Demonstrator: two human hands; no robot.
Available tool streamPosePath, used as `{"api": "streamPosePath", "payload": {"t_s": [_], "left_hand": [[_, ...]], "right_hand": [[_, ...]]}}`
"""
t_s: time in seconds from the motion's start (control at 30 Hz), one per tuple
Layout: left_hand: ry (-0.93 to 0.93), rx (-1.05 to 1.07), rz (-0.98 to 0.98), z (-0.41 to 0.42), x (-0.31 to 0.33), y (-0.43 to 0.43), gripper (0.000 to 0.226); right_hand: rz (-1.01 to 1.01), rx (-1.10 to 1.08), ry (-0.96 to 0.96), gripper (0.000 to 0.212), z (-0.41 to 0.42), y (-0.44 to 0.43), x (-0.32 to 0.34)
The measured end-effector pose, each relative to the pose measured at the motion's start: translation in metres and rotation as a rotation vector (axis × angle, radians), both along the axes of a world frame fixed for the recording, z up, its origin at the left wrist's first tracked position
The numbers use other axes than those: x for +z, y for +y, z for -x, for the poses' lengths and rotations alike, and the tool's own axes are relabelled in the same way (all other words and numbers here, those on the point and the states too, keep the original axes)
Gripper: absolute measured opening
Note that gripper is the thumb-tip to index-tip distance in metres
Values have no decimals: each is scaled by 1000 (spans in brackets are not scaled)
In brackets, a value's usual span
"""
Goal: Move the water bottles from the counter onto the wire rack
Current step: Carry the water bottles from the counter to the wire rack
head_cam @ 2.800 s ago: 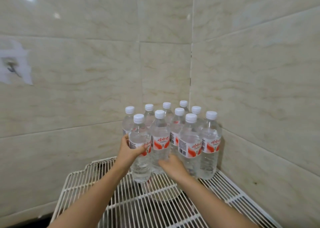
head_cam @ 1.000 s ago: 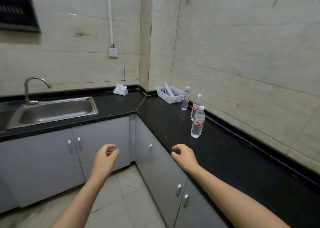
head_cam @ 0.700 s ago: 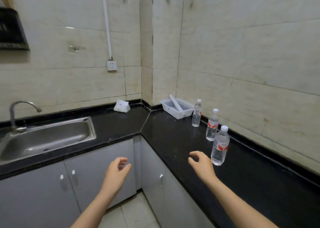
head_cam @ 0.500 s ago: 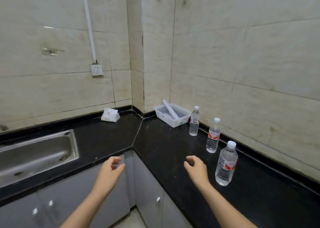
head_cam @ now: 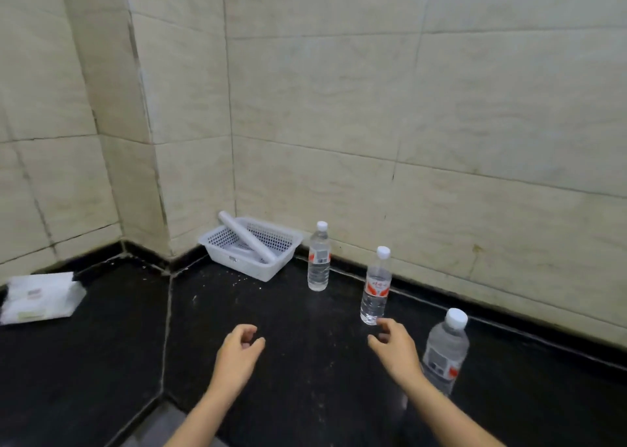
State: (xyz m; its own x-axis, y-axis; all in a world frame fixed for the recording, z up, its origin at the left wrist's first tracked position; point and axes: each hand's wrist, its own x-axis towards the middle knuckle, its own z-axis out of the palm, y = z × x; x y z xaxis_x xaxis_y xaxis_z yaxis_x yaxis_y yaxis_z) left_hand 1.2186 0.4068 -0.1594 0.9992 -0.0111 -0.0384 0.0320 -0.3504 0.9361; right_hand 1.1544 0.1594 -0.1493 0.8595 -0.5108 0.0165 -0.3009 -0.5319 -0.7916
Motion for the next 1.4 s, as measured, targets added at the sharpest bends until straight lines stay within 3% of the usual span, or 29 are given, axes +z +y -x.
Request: {"api": "streamPosePath", "payload": {"t_s": [0.13, 0.3, 0.47, 0.7, 0.83, 0.97, 1.1, 1.4], "left_hand": [[12, -175, 29, -84, 2, -4, 19], [63, -331, 22, -179, -2, -17, 33], [145, -428, 34, -216, -18, -60, 54], [190, -462, -8, -269, -43, -134, 89], [180, -440, 19, -307, -51, -169, 107], [181, -555, 100, -341, -61, -190, 119], [150, -613, 37, -352, -68, -201, 114], [133, -455, 66, -321, -67, -195, 58]], "right_hand": [[26, -184, 54, 38, -39, 8, 6], [13, -407, 137, 45, -77, 11, 3], [-37, -506, 175, 59, -108, 3, -8], [-196, -579, -21, 68, -163, -41, -31], [-330, -561, -134, 102, -188, -70, -46], [-347, -488, -168, 92, -203, -93, -56], [-361, -465, -189, 82, -217, -105, -60], [-328, -516, -183, 76, -223, -88, -51]]}}
